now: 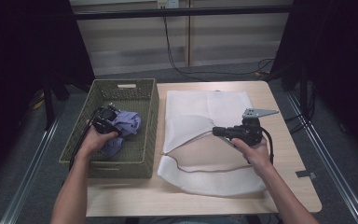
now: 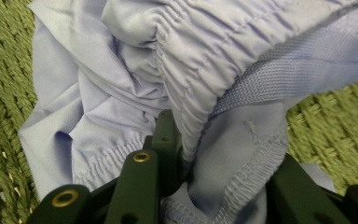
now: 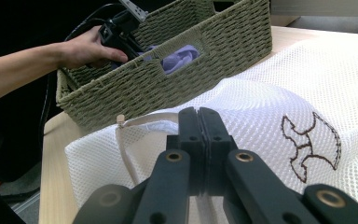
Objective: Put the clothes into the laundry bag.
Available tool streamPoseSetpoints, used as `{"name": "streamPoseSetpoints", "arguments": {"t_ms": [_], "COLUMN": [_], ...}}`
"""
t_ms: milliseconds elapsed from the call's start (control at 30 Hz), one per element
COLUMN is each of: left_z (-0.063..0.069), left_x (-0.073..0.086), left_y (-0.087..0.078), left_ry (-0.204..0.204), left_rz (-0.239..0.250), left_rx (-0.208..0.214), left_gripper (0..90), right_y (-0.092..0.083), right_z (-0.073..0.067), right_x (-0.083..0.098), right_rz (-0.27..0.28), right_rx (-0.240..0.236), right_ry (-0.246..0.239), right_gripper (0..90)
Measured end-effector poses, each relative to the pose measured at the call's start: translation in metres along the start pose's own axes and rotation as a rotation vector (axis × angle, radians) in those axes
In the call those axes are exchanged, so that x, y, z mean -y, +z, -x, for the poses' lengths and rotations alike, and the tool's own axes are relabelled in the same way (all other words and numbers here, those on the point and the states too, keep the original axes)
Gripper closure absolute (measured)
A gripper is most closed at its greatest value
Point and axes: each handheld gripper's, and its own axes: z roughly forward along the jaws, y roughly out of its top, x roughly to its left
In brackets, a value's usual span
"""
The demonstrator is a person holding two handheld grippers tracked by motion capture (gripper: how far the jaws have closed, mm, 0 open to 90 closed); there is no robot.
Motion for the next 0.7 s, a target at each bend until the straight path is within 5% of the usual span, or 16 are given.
{"name": "streamPoseSetpoints", "arguments": {"t_ms": [700], "left_z": [-0.005], "left_x": [0.012], "left_y": [-0.037], "left_ry": [-0.035], "left_rz": [0.186], "left_rx": [0.040], "left_gripper": [70.1], "right_y": [0.000], "right_z": [0.000], "right_x": [0.000], "right_rz": [0.001], "right_rx": [0.004], "right_ry": [0.001], "right_gripper": [89.3]}}
